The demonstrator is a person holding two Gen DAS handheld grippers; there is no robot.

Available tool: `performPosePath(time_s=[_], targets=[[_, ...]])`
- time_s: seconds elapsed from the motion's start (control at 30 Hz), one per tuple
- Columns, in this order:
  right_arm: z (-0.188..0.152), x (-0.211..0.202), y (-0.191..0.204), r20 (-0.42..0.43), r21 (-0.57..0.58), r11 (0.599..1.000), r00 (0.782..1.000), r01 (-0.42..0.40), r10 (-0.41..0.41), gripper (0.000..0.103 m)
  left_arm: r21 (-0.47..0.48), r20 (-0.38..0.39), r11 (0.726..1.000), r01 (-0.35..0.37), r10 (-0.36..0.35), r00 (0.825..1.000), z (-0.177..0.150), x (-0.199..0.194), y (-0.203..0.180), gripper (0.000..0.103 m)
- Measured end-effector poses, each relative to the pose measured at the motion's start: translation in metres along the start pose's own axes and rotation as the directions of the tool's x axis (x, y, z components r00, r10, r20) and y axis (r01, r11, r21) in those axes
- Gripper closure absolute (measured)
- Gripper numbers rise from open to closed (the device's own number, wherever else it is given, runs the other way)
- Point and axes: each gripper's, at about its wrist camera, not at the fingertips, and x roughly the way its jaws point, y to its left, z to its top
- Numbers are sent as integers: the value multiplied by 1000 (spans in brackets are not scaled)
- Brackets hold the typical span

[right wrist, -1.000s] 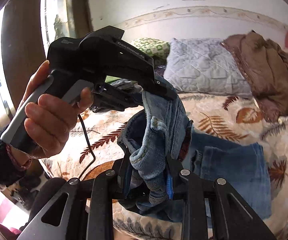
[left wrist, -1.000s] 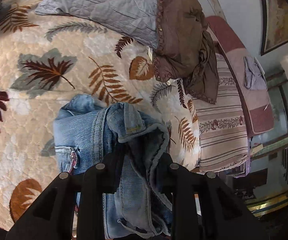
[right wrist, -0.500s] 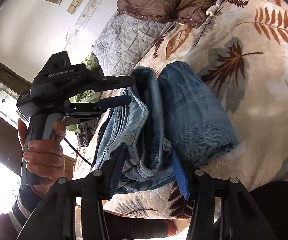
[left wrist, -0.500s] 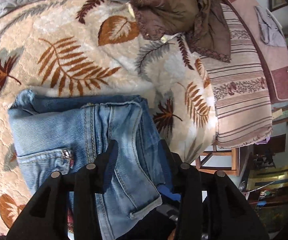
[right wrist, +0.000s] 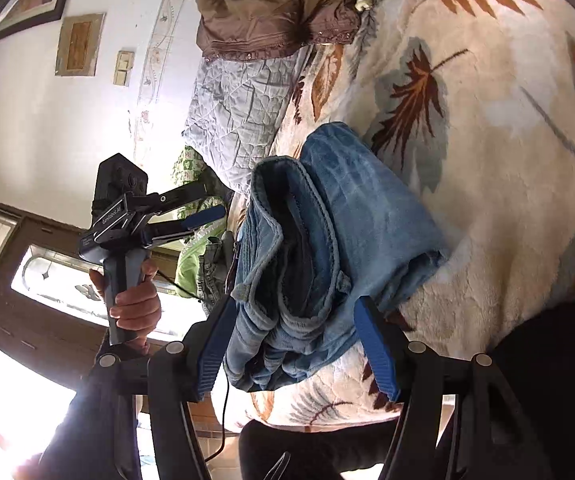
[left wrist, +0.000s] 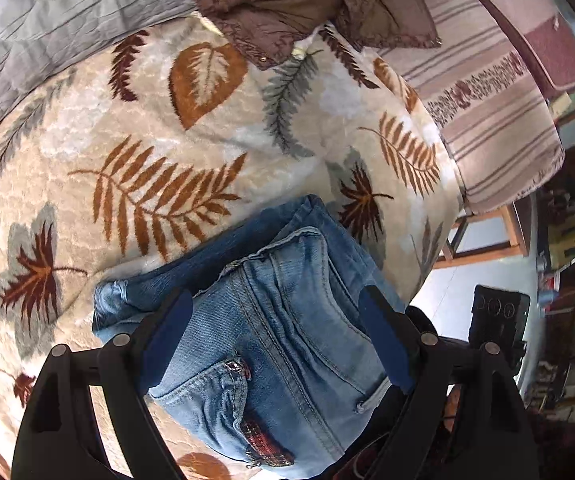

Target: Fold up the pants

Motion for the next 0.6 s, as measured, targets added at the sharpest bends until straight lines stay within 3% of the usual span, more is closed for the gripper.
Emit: performPosePath(time_s=[0.2,0.43,0.47,0.5,0.57,0.6], targets=[[-5,38,13,-98,-4,999,995,-35,34,33,124,-69,992,-36,45,997,7,23,-6,17],[-1,73,21,-130,-19,998,989,62,-64,30,85,-139,996,17,-5,990,4,65,12,17],[-3,75,20,-133,-32,996,988,78,-81,34,101,-117,995,-7,18,993,-1,67,10,19],[-4,77,23,-124,-59,994,987,97,-103,48,118,-88,993,-28,38,995,-5,66,7,21],[-4,75,30,-107,-103,991,990,81,-92,62,124,-39,991,-48,53,998,-12,55,4,42],[-3,69,36,-93,-121,991,993,61,-72,66,102,-23,995,-22,24,999,-13,46,5,48]])
